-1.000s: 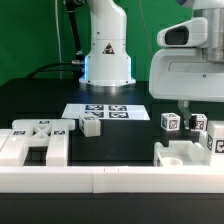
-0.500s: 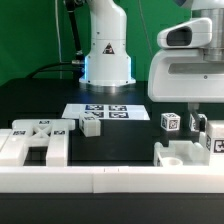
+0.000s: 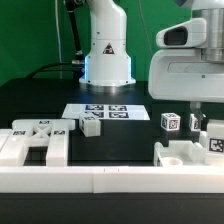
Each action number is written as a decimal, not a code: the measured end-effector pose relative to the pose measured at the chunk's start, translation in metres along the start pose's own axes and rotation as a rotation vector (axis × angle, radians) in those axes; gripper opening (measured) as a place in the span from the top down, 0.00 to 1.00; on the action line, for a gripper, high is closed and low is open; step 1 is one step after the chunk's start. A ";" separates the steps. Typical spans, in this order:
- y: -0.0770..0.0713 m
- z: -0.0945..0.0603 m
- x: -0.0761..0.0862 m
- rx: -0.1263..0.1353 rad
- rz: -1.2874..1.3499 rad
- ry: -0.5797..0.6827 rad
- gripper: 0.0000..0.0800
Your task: Assemble chair
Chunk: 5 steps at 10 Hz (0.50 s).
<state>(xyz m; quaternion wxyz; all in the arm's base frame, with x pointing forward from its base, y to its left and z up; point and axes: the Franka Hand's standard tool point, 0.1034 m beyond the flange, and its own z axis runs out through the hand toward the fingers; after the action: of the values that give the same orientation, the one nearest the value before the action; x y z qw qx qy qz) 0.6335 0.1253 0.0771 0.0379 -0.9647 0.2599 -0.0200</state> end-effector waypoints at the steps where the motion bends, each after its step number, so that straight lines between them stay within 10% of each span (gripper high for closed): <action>1: 0.000 0.000 0.000 0.001 0.085 0.000 0.64; 5: 0.001 0.000 0.001 0.005 0.465 -0.003 0.64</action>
Offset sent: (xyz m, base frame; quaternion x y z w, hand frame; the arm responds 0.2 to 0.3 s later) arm -0.0049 -0.0046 0.0002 -0.0057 -0.0001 0.2768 0.9609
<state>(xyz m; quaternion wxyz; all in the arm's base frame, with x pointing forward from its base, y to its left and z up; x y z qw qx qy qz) 0.6338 0.1241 0.0773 0.0441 -0.8788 0.4750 -0.0100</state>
